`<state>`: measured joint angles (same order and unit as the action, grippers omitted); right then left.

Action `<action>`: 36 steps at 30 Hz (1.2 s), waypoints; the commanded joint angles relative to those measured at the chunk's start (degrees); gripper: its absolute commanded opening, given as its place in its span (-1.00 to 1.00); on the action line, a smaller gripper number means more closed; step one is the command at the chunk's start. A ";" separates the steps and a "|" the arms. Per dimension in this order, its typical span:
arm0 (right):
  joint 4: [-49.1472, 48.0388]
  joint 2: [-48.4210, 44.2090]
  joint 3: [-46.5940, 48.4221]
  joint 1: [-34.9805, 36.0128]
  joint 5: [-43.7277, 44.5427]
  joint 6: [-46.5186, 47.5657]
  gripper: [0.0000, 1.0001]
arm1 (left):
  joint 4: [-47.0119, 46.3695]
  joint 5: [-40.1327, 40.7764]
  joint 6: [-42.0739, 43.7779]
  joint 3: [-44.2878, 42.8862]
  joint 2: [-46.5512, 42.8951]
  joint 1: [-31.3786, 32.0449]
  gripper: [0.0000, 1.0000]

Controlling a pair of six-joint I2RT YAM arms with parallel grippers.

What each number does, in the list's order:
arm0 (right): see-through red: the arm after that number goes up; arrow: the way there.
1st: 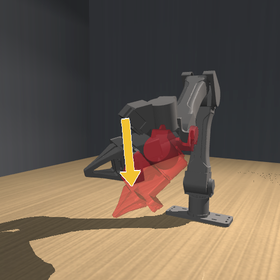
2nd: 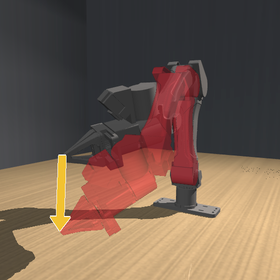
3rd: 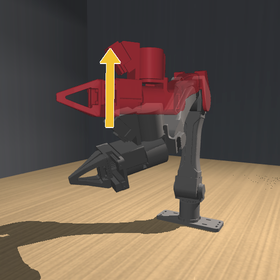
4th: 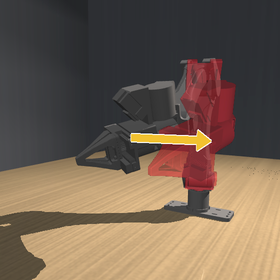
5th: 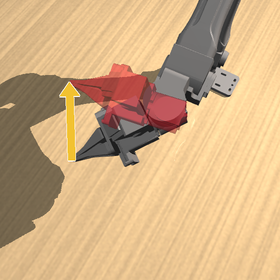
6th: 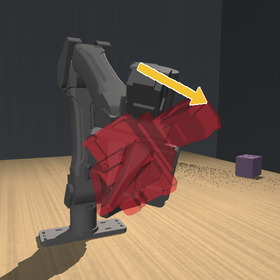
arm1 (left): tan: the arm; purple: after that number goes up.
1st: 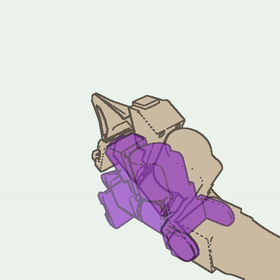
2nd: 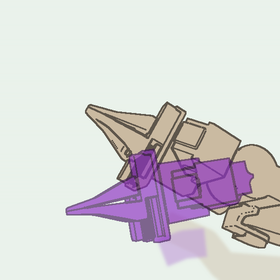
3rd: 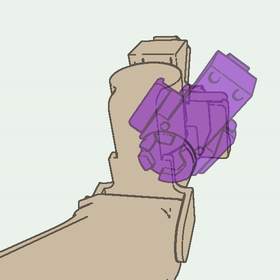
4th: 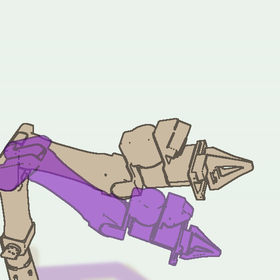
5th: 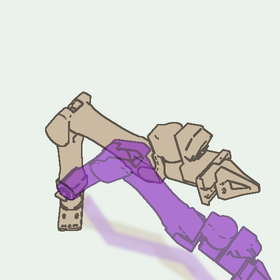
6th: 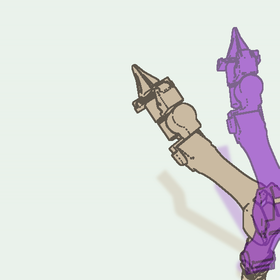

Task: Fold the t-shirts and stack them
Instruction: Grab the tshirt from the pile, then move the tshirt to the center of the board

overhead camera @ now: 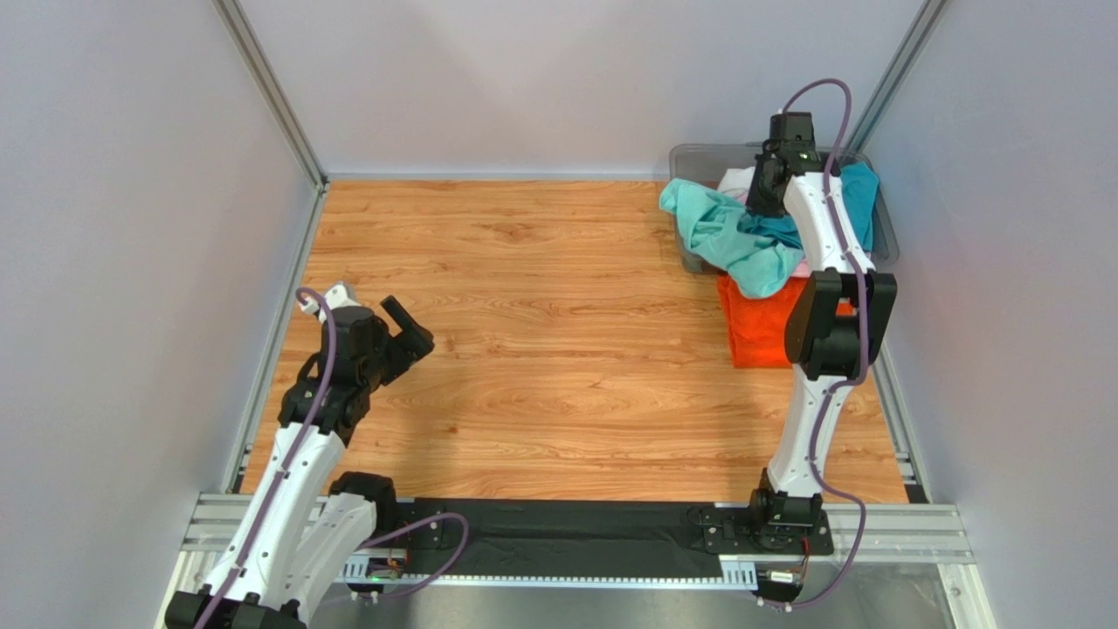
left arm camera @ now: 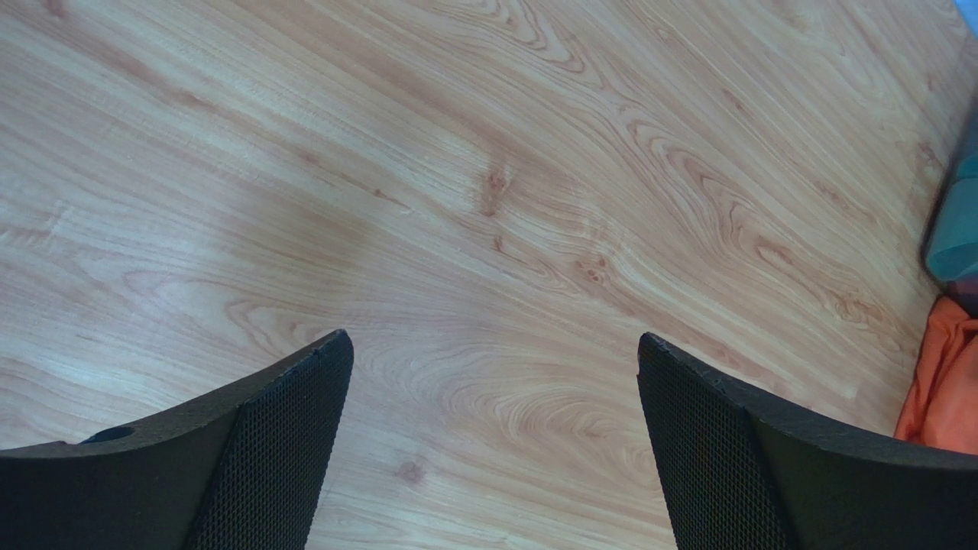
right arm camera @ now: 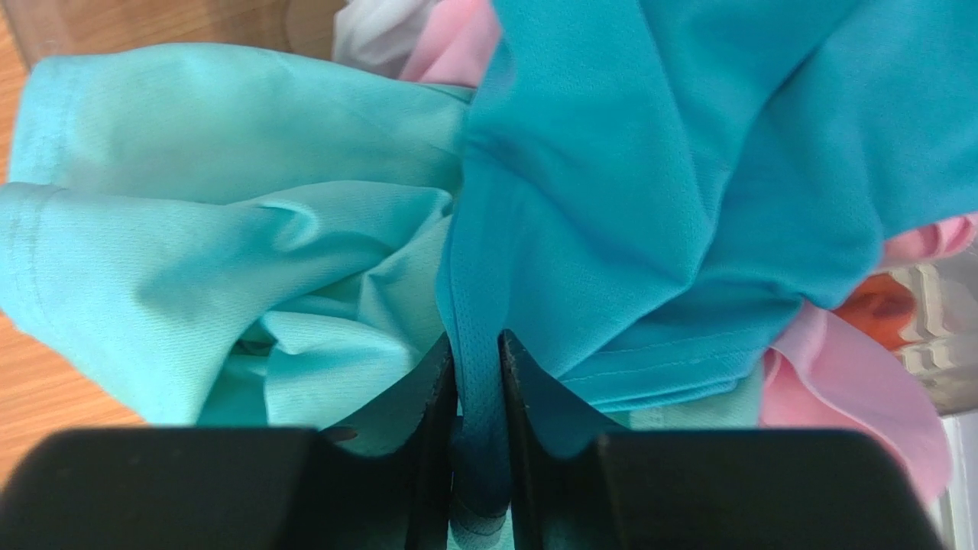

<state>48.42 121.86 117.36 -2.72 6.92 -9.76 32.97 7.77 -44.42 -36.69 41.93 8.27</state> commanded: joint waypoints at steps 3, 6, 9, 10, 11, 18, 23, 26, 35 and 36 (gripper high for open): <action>0.35 -5.58 3.04 0.00 8.72 -1.75 -0.69 | -0.01 -1.00 1.01 0.39 -1.94 -0.01 1.00; 0.36 -9.79 4.54 -0.09 13.20 -1.84 -0.91 | 0.16 -1.79 1.01 0.65 -3.17 -0.01 0.99; -0.34 -14.27 8.13 -0.18 16.36 -1.14 -0.99 | 0.86 -2.32 0.83 0.65 -4.40 -0.01 0.99; -0.61 -15.33 8.93 -0.27 16.37 -0.88 -1.00 | 1.04 -2.49 0.83 0.65 -4.75 -0.01 0.99; -1.05 -16.82 9.81 -0.18 16.29 -0.53 -0.99 | 1.30 -3.02 0.74 0.74 -5.54 -0.01 0.99; -18.76 -34.81 8.86 -0.18 9.10 -1.66 -1.00 | 2.27 -5.66 -0.31 1.79 -9.76 -0.01 0.99; -26.01 -40.21 11.29 0.78 -16.38 -13.06 -1.00 | 2.36 -8.46 -0.66 2.23 -12.13 -0.01 0.99; -29.15 -40.21 17.37 1.58 -27.02 -22.27 -1.00 | 3.24 -9.26 -0.58 2.32 -13.27 -0.01 0.99; -42.62 -43.81 10.89 11.56 -45.85 -39.02 -1.00 | 4.91 -10.85 -0.84 1.97 -14.77 -0.01 0.99; -42.45 -44.34 9.57 13.34 -46.03 -38.50 -1.00 | 5.17 -10.85 -0.84 1.88 -14.77 -0.01 0.99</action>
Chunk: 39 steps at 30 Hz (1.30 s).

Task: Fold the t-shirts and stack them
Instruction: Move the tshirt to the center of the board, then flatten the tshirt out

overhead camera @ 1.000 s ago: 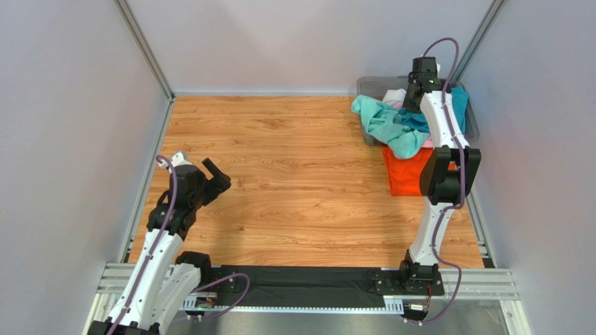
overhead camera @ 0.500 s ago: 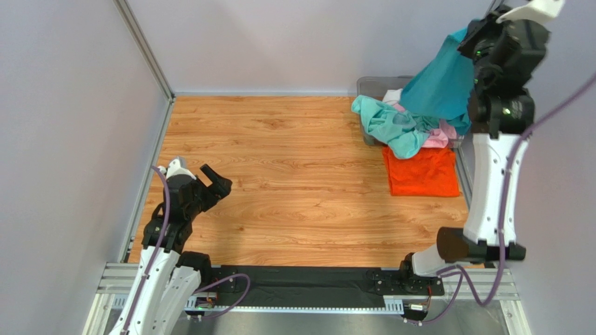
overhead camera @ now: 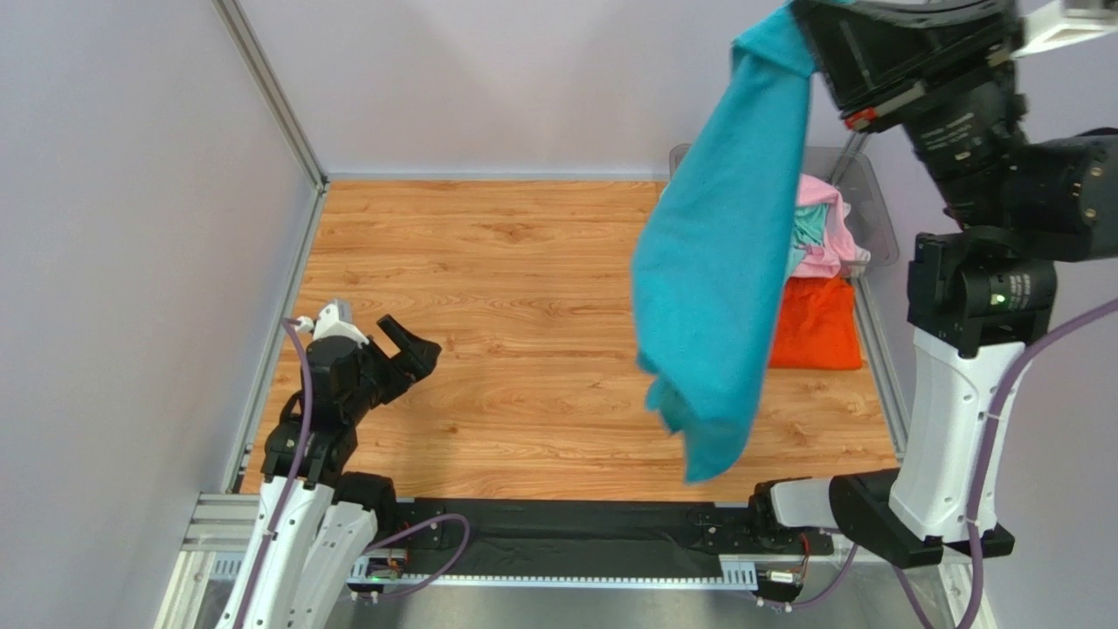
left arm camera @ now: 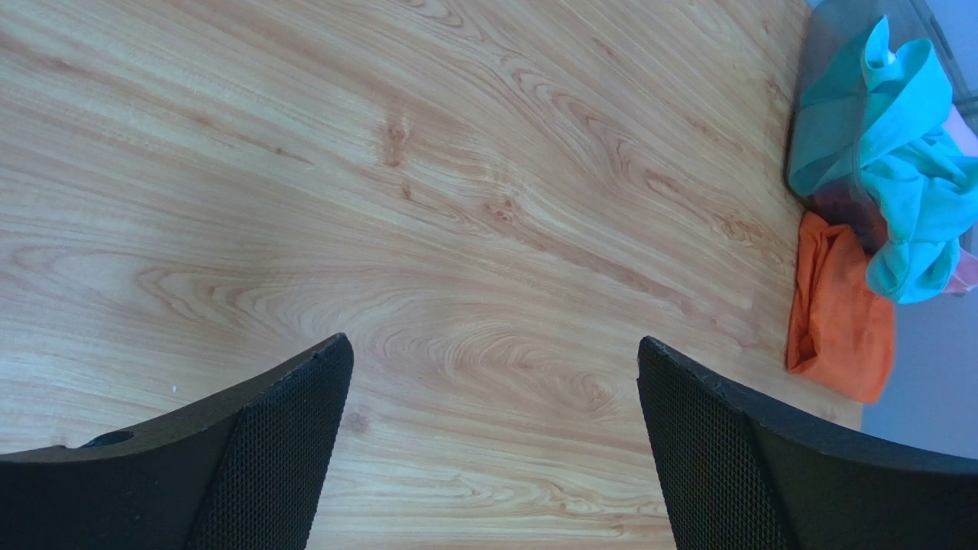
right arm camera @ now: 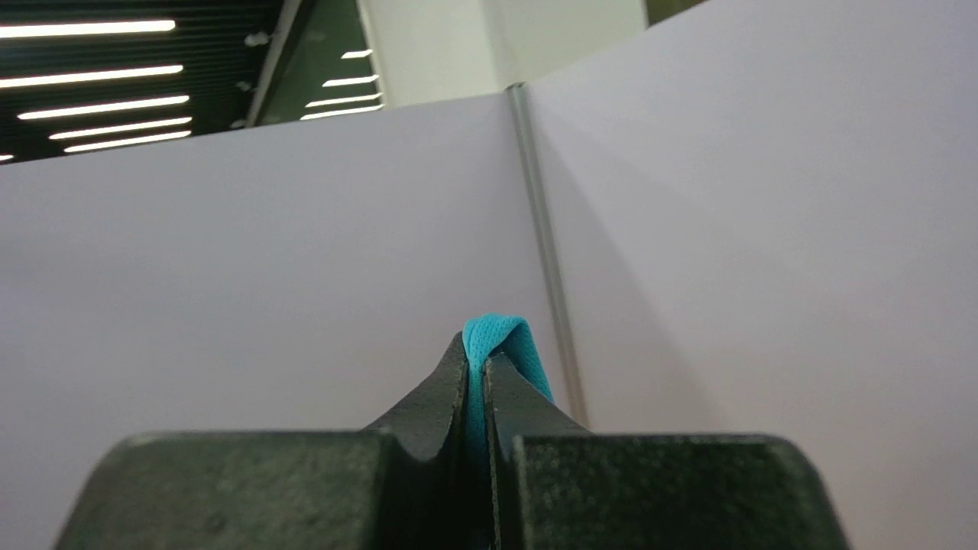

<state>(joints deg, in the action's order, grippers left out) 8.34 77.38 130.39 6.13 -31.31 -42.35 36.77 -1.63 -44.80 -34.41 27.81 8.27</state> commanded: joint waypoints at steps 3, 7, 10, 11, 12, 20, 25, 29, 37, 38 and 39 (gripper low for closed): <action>-2.01 -1.87 -11.27 8.80 -7.01 -4.15 -1.00 | 2.51 -1.27 -0.99 -0.65 -1.18 -0.01 0.99; 2.10 -5.57 -24.10 9.34 -2.29 5.82 -0.98 | 5.49 -0.40 -1.35 -1.01 -1.62 -0.01 0.99; 10.89 -10.92 -41.74 8.99 9.62 12.18 -0.90 | 6.82 0.66 -1.87 -0.48 -1.62 -0.01 0.99; 13.17 -12.42 -46.93 8.64 13.08 13.68 -0.88 | 6.91 0.57 -1.96 0.13 -1.53 -0.01 0.99; 13.80 -15.22 -58.55 8.11 16.77 13.26 -0.85 | 6.91 0.40 -2.05 0.57 -1.27 -0.01 0.99; 15.38 -16.83 -86.44 2.04 29.90 10.70 0.73 | 4.37 -8.11 -0.47 5.57 5.75 -0.01 0.99; 16.71 -16.30 -83.20 8.43 31.13 14.39 1.00 | -0.46 -13.74 -1.87 10.68 7.61 0.16 0.99; 12.34 -14.29 -81.35 18.11 31.22 17.20 1.00 | -2.32 -15.60 -2.23 12.61 6.91 0.60 0.99; 10.55 13.37 -61.07 37.62 35.35 21.07 1.00 | -10.22 -14.28 -3.36 14.02 10.50 0.96 0.99; 11.43 20.28 -53.73 38.77 35.27 21.60 1.00 | -13.10 -14.28 -3.46 14.11 11.55 0.96 0.99; 12.66 23.92 -50.44 41.04 35.61 22.21 0.98 | -14.87 -14.11 -3.46 14.37 13.91 0.96 0.98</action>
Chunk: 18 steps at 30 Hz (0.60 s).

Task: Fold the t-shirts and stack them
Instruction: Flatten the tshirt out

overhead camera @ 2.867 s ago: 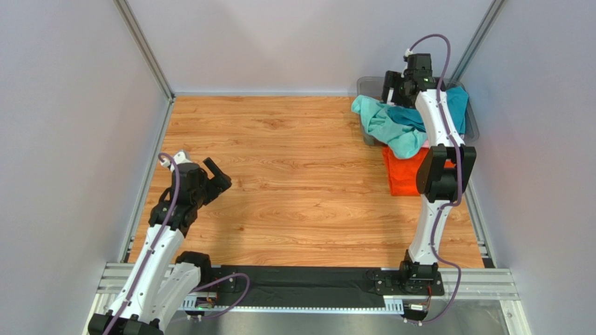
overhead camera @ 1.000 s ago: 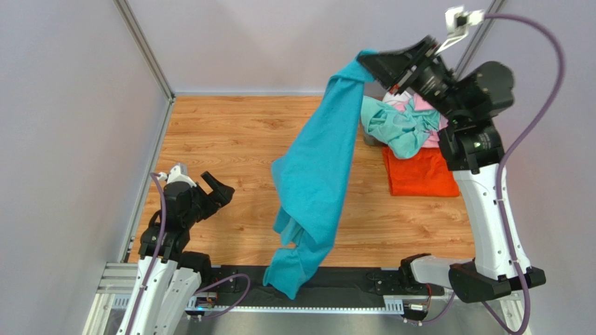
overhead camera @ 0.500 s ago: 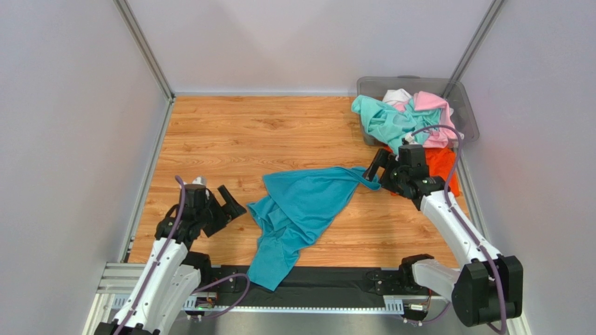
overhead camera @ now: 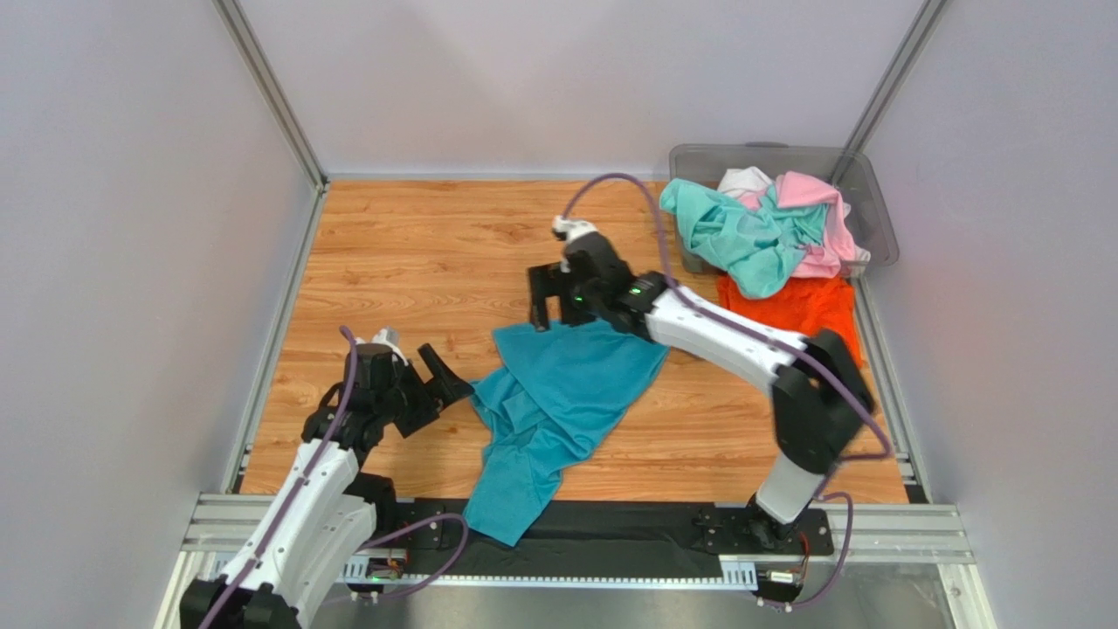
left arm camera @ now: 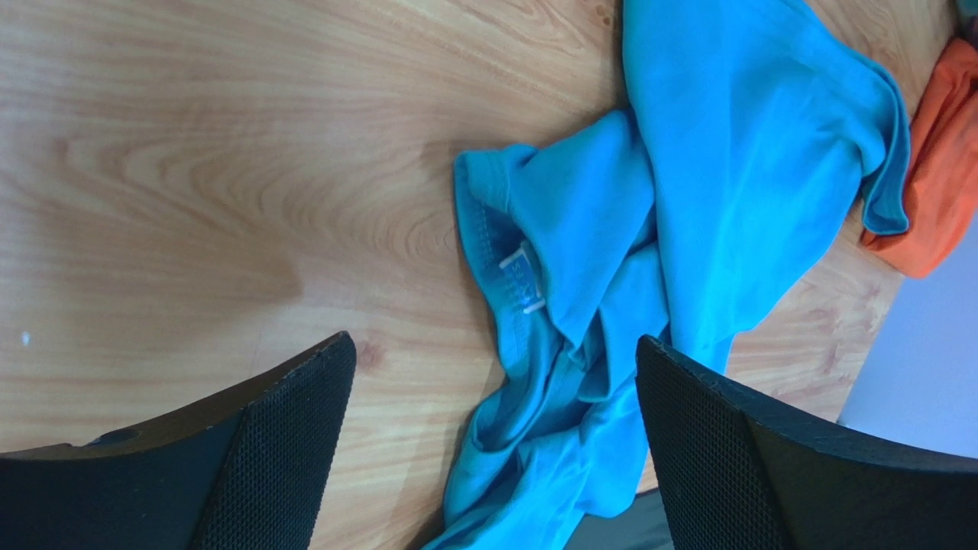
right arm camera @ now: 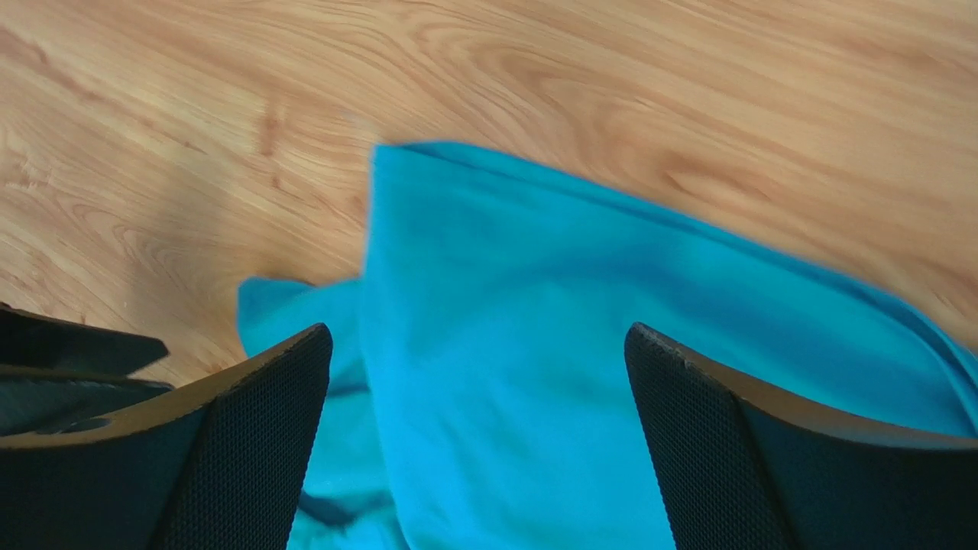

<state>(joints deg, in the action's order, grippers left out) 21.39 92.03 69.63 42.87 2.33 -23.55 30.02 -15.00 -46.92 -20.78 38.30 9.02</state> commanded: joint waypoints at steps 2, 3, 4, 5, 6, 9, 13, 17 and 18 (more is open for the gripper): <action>3.73 19.26 18.23 6.07 2.68 5.08 0.95 | -12.07 -0.99 -1.69 1.09 6.59 0.21 0.89; 5.58 22.46 25.92 7.56 4.86 5.18 0.93 | -13.40 -2.30 -1.60 0.91 10.18 0.21 0.85; 8.90 25.45 29.22 8.10 5.58 5.18 0.93 | -14.54 -2.74 -1.43 0.56 12.04 0.30 0.82; 10.33 30.61 32.21 8.45 5.67 5.70 0.89 | -16.73 -3.36 -1.16 0.30 13.88 0.21 0.72; 11.82 32.84 37.81 8.89 5.41 5.53 0.84 | -17.79 -4.06 -1.07 -0.40 17.56 0.21 0.66; 13.51 38.83 41.90 9.07 3.05 3.87 0.76 | -20.17 -4.94 -0.20 -1.46 24.42 0.21 0.40; 13.68 44.10 45.24 9.16 1.54 3.07 0.65 | -23.86 -6.88 -0.02 -2.25 30.77 0.30 -0.01; 14.03 45.78 44.73 9.16 1.89 2.90 0.38 | -27.64 -9.16 0.16 -1.99 34.90 0.30 -0.44; 13.95 45.78 44.29 9.16 2.67 2.72 0.22 | -27.91 -9.34 0.16 -1.90 35.78 0.30 -0.52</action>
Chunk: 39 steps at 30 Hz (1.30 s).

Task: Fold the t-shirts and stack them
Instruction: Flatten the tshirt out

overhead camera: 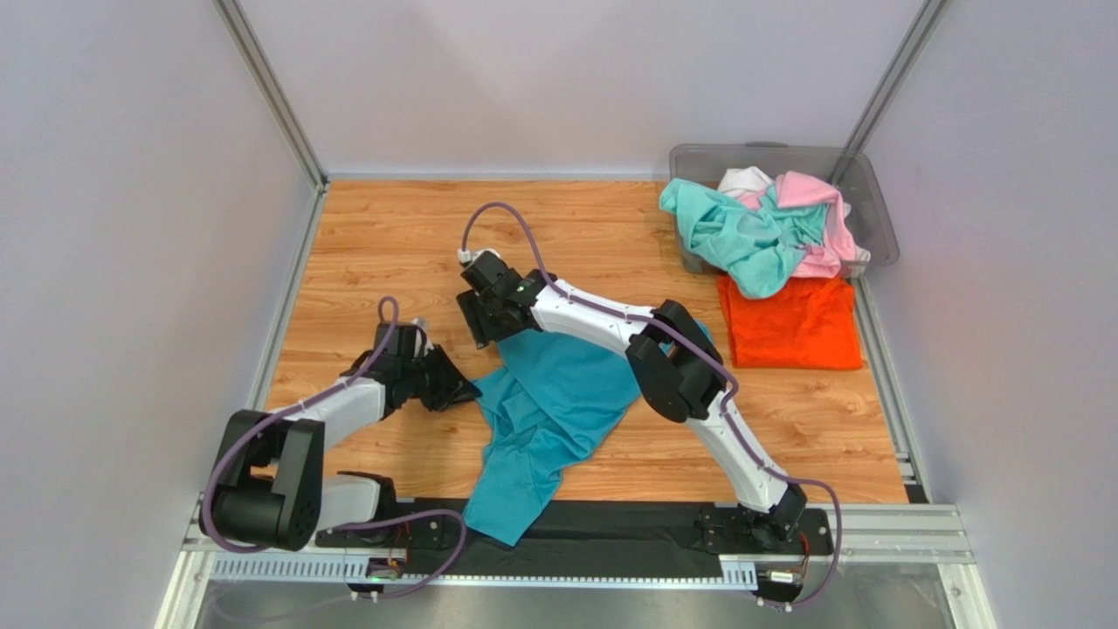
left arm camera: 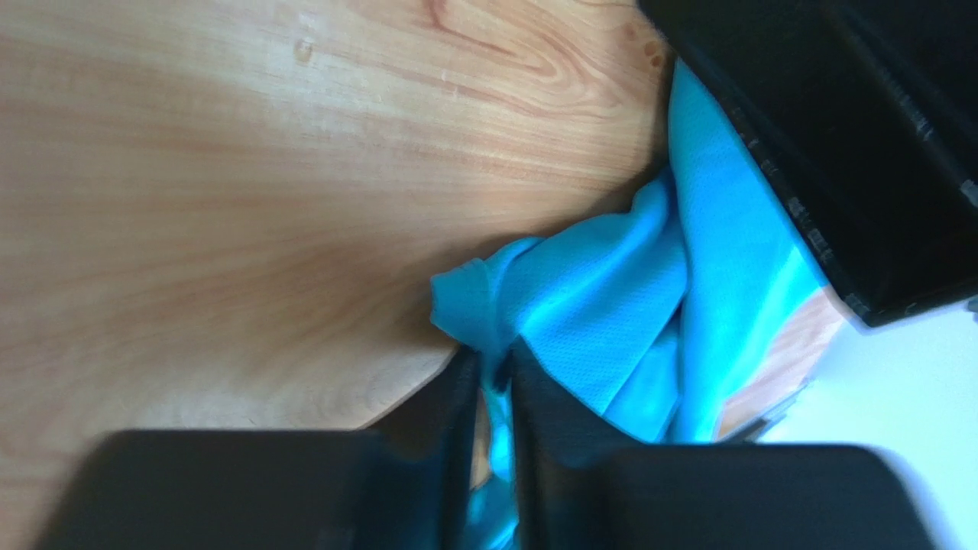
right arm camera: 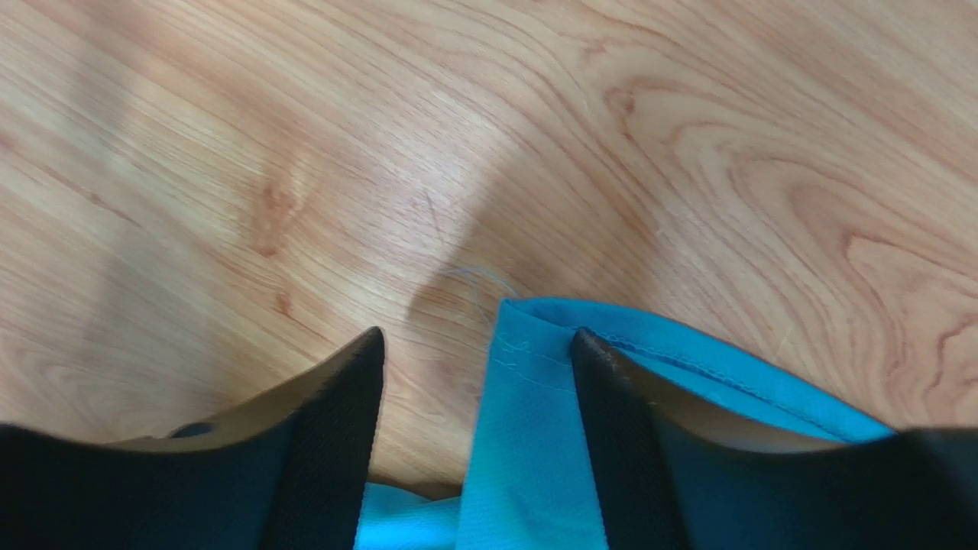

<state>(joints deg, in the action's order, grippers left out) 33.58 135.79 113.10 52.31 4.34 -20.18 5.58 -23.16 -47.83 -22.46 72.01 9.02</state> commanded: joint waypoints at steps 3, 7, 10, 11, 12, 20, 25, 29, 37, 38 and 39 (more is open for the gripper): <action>1.75 1.50 -1.03 -0.28 2.68 -1.26 -0.31 | -4.09 -1.19 0.99 0.13 2.61 0.30 -0.86; 1.40 -1.22 -4.72 -0.28 6.20 -1.35 -0.72 | -3.48 -0.75 1.34 0.13 0.60 0.30 -1.00; 0.00 -5.69 -7.71 -0.20 8.05 -0.65 -1.00 | -1.55 0.39 1.69 -0.04 -3.27 0.30 -1.00; -0.97 -7.19 -9.11 -0.28 8.14 -0.30 -1.00 | 0.37 0.92 1.78 -0.04 -4.50 0.30 -1.00; -1.93 -8.86 -10.52 -0.28 8.32 -0.21 -1.00 | 1.70 2.05 1.95 -0.48 -7.20 0.30 -1.00; -14.24 -37.76 -34.30 -0.20 11.03 -0.56 -1.00 | 16.70 8.12 2.13 -2.50 -25.49 0.30 -1.00; -12.94 -60.40 -46.81 -0.11 19.73 -0.73 -1.00 | 25.69 12.26 1.17 -6.71 -39.21 0.30 -1.00; -8.72 -77.83 -52.89 -0.11 26.15 -0.12 -1.00 | 30.43 15.06 0.29 -11.11 -47.81 0.30 -1.00; -0.11 -104.55 -51.33 -0.20 32.75 1.81 -1.00 | 38.00 21.66 0.46 -26.66 -52.49 0.30 -1.00; 0.69 -105.98 -50.53 -0.28 31.88 2.25 -1.00 | 39.31 22.79 0.37 -28.24 -52.84 0.30 -1.00; 1.74 -108.43 -49.56 -0.20 31.18 2.34 -0.99 | 39.59 23.07 0.63 -30.87 -53.02 0.30 -1.00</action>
<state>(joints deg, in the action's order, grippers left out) 31.38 30.98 60.69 52.03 33.80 -19.68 41.34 -3.68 -47.33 -47.48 20.01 9.04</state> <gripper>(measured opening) 0.009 0.008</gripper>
